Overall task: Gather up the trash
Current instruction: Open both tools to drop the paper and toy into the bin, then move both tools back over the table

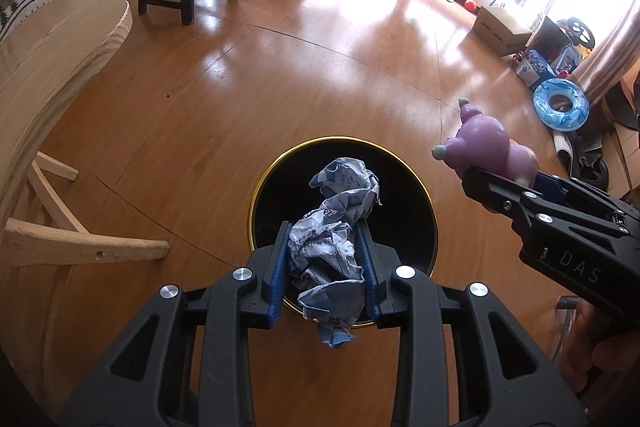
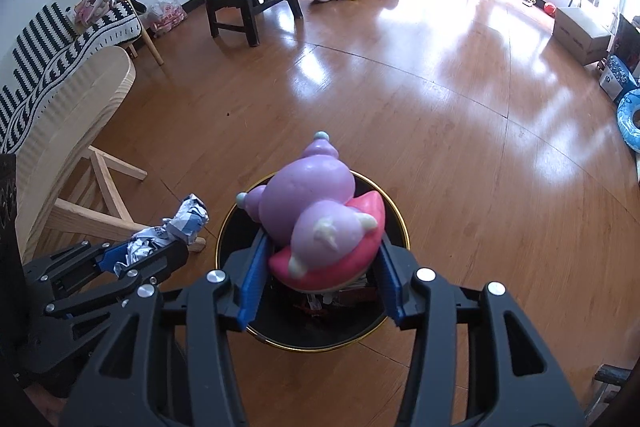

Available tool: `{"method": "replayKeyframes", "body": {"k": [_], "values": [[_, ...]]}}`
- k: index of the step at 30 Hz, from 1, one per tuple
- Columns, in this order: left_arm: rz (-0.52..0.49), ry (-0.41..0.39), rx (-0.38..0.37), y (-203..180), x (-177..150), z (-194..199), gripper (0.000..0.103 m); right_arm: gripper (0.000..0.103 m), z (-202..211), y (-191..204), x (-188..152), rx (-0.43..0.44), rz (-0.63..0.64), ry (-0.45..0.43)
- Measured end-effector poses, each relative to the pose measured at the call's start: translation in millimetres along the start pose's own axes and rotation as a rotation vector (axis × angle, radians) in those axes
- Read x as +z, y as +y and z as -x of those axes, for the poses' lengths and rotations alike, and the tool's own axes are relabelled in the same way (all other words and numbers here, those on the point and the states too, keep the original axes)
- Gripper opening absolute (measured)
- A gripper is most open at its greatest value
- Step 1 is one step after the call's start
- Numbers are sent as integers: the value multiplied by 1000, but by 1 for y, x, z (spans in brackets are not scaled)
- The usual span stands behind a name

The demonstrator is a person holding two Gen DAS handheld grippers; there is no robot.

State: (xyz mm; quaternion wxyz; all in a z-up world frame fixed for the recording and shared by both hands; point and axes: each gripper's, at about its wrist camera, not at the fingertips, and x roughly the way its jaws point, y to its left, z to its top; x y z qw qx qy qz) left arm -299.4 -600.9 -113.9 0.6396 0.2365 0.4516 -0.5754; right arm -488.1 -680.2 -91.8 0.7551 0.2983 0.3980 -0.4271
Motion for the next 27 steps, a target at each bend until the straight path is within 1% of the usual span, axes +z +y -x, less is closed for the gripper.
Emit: {"method": "replayKeyframes", "body": {"k": [5, 8, 9, 10, 11, 12, 13, 16, 24, 27], "values": [[5, 4, -2, 1, 1, -2, 31, 51, -1, -2, 2, 0, -6, 1], [4, 5, -5, 0, 1, -3, 37, 55, -2, -3, 3, 0, -13, 6], [1, 5, -4, -1, 1, -3, 42, 57, -2, -4, 4, 0, -16, 9], [0, 3, -4, -2, 1, -3, 50, 63, -2, -5, 4, 1, -21, 8], [0, 0, -2, -2, 1, -3, 54, 66, -1, -6, 4, 3, -29, -1], [0, -6, -2, -3, 1, -2, 61, 73, 0, -6, 5, 5, -33, -6], [1, -10, -5, -2, 0, -2, 64, 76, 1, -7, 5, 6, -35, -11], [1, -11, -8, -3, 0, -2, 70, 77, 1, -6, 6, 3, -33, -10], [5, -11, -5, -4, -1, -3, 72, 78, -1, -5, 7, 9, -33, -3], [21, -9, -4, -3, -4, -2, 75, 78, 2, -3, 9, 14, -31, -4]]}}
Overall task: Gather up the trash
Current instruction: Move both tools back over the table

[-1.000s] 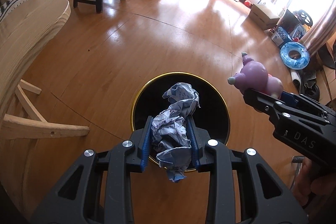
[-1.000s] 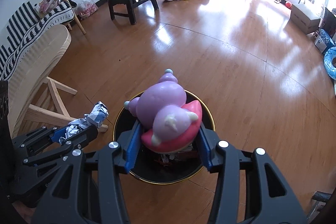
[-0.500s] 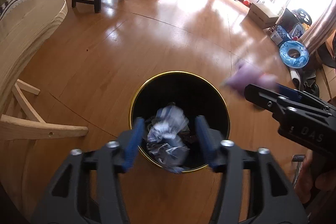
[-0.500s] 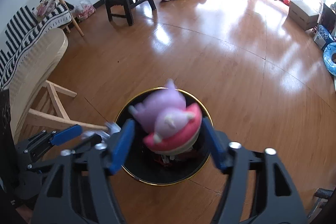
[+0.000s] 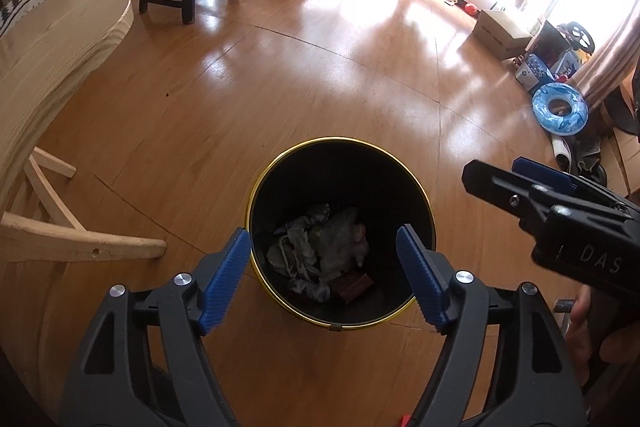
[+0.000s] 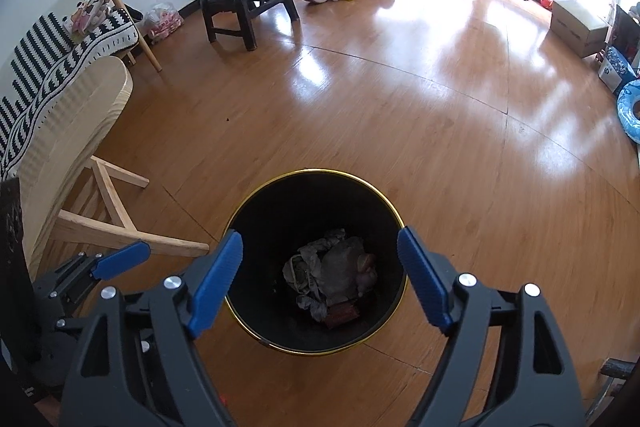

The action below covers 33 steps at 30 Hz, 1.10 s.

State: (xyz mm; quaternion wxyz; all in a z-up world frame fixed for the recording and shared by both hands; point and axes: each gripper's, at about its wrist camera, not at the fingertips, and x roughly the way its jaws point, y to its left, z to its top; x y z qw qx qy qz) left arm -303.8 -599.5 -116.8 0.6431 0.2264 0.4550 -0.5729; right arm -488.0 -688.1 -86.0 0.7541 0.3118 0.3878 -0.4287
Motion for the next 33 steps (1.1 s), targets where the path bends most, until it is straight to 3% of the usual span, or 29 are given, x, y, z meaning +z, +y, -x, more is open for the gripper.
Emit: {"method": "replayKeyframes", "body": {"k": [9, 15, 19, 22, 27, 33], "values": [[71, -1, 135, 26, 2, 41, 78, 78, 29, 35, 27, 14, 75, -59], [191, -103, 193, 90, 12, 125, 81, 79, 53, 101, 56, 80, 182, -113], [321, -197, 303, 165, 0, 198, 85, 80, 64, 170, 68, 157, 269, -142], [447, -255, 379, 228, -35, 250, 87, 81, 66, 235, 69, 234, 340, -142], [627, -277, 547, 324, -110, 315, 88, 81, 64, 372, 46, 389, 501, -104], [825, -264, 657, 423, -188, 362, 88, 81, 58, 535, -3, 563, 691, -19]]}}
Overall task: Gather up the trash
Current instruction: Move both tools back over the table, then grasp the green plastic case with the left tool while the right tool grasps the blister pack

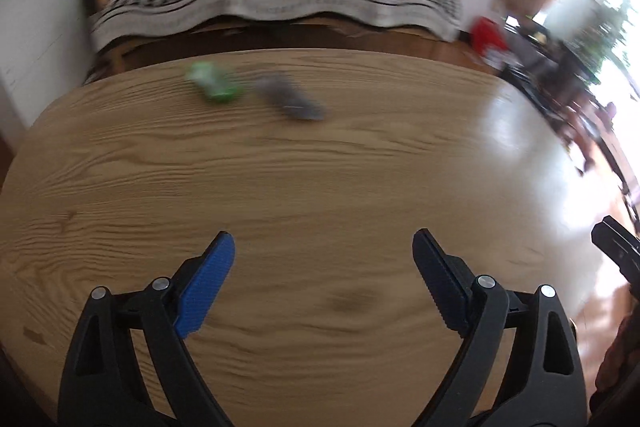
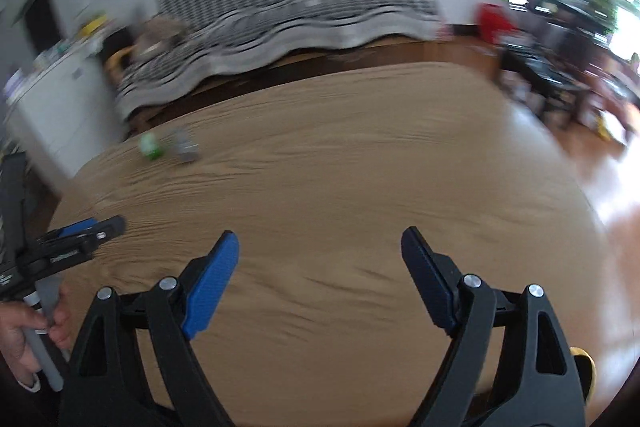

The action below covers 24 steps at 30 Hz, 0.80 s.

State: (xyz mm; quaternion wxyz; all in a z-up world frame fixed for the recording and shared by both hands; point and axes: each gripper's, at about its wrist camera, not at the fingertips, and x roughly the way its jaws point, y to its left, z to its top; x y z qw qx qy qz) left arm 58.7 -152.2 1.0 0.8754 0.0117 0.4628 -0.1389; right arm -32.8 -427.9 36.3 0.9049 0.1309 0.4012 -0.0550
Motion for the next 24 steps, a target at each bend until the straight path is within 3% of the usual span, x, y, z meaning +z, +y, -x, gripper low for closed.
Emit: {"method": "replayKeyframes", "body": {"k": [3, 8, 18, 24], "values": [[22, -5, 59, 39, 9, -15, 88, 81, -47, 66, 22, 93, 76, 35], [70, 28, 88, 77, 31, -59, 88, 81, -120, 134, 51, 141, 167, 86], [110, 30, 70, 113, 86, -129, 88, 81, -250, 182, 73, 91, 303, 174], [126, 10, 64, 117, 109, -148, 90, 81, -274, 193, 87, 104, 359, 138]]}}
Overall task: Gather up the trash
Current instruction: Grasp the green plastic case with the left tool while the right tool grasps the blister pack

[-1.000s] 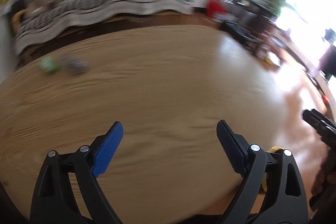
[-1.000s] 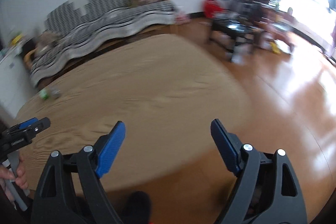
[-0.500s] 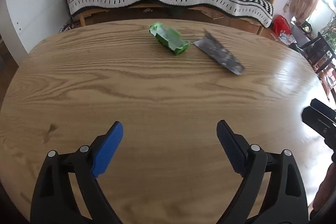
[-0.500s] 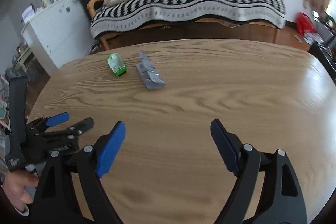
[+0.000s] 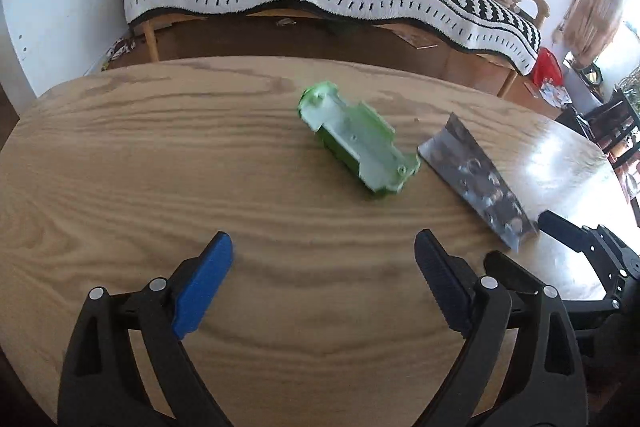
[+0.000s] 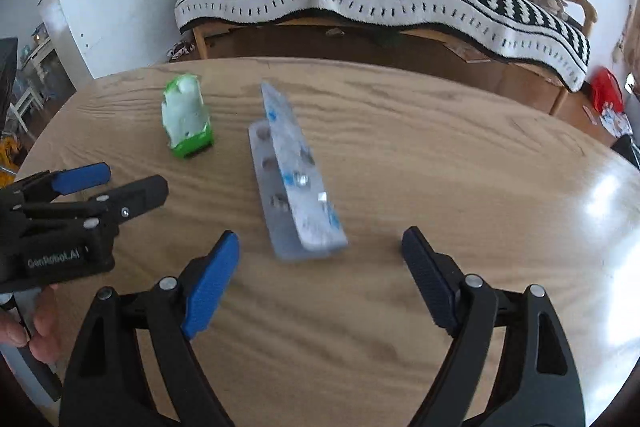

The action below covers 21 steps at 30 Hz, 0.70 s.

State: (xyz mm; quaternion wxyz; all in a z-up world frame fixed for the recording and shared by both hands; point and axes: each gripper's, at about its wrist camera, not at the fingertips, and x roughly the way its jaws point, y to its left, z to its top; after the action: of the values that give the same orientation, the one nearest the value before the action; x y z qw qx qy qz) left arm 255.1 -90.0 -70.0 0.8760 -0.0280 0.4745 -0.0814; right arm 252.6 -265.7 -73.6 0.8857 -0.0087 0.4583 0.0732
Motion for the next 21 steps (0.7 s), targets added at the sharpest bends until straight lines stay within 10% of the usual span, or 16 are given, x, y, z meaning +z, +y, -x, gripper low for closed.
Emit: {"method": "replayKeyframes", "body": {"k": [7, 17, 21], "values": [[-8, -7, -20, -17, 13, -11, 92, 36, 2, -8, 6, 16, 23, -34], [57, -10, 64, -32, 35, -30, 91, 35, 17, -19, -11, 13, 1, -27], [-24, -38, 149, -38, 30, -25, 45, 34, 20, -18, -15, 7, -13, -25]]}}
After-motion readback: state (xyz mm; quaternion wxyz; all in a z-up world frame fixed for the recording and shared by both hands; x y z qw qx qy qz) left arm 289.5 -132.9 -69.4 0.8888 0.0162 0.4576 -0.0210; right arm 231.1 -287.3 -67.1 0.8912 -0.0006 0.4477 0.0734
